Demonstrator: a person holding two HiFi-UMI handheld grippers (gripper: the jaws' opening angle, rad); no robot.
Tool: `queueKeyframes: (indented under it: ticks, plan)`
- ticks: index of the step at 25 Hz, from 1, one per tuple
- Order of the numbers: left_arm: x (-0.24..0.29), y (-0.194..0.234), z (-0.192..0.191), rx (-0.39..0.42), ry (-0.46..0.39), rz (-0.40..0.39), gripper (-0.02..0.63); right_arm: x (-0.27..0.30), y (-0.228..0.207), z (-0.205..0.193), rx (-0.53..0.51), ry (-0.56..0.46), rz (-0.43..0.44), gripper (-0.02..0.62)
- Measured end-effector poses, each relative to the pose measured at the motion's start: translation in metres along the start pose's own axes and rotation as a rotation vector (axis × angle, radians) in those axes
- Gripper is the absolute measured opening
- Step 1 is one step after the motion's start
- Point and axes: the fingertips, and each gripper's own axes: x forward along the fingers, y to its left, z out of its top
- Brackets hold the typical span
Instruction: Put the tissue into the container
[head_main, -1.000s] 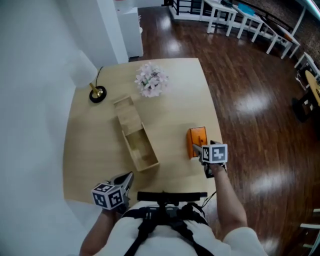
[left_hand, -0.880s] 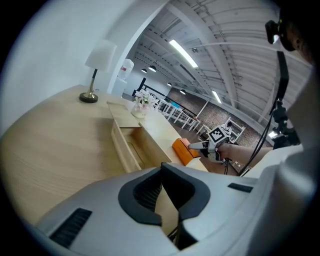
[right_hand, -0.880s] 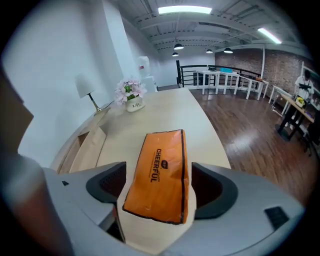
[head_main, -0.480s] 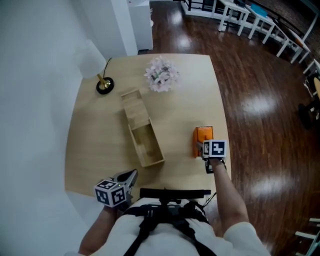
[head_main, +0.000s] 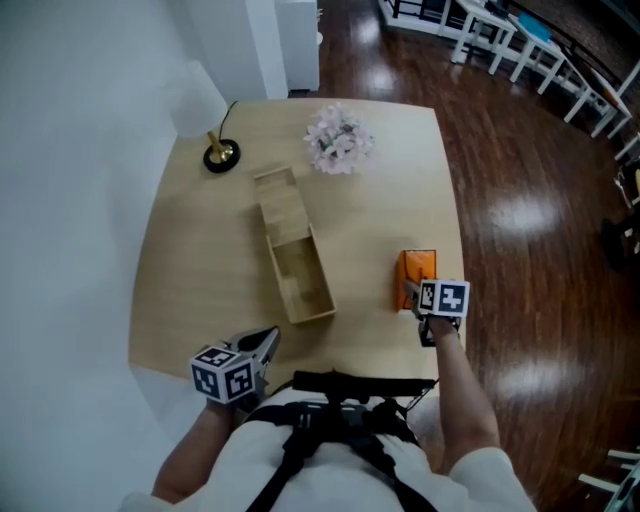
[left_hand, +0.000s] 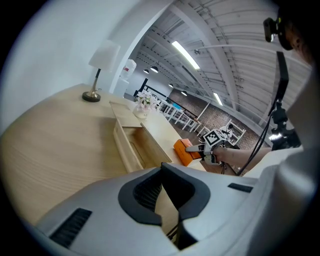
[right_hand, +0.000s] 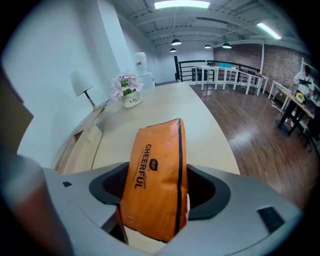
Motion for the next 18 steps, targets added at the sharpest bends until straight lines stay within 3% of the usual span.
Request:
queueKeyframes:
  ticks: [18]
  plan:
    - [-0.020, 0.000, 0.005, -0.030, -0.080, -0.022, -0.002, -0.049, 0.071, 0.046, -0.046, -0.108, 0.115, 0.348]
